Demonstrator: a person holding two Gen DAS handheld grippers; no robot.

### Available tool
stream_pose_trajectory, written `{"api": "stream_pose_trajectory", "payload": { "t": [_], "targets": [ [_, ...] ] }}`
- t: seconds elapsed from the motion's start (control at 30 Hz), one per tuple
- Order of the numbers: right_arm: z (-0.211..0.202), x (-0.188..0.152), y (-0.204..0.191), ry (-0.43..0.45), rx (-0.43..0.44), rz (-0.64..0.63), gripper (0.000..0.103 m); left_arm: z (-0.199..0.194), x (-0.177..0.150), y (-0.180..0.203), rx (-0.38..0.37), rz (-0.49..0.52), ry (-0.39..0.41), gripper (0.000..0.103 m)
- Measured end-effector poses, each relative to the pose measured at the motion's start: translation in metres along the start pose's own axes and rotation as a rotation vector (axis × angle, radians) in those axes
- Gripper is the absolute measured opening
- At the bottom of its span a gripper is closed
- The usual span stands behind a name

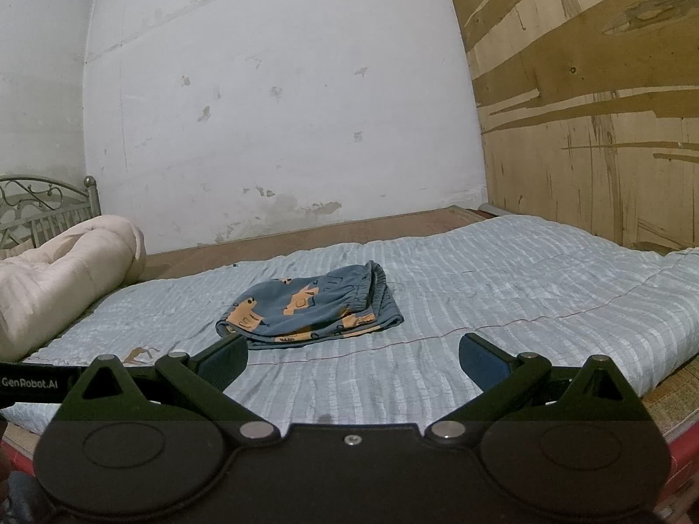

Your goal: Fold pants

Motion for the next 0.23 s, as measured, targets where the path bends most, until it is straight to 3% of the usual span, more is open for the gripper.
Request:
{"api": "stream_pose_trajectory", "payload": {
  "t": [0.23],
  "targets": [
    [-0.0017,-0.0024,-0.0016,-0.006,0.006,-0.002,0.102,-0.0006,0.0004,0.0016,0.013,0.008,0.017,0.102]
  ]
}}
Point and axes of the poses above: each gripper's, at about its wrist camera, not at the fingertips, and z roughly the way its jaws point, y to its right, x to its top, the point moved 8 cm from there along z, roughly the way its jaws point, and after that the axes turned 7 degrees about y, right-handed, at the moved point
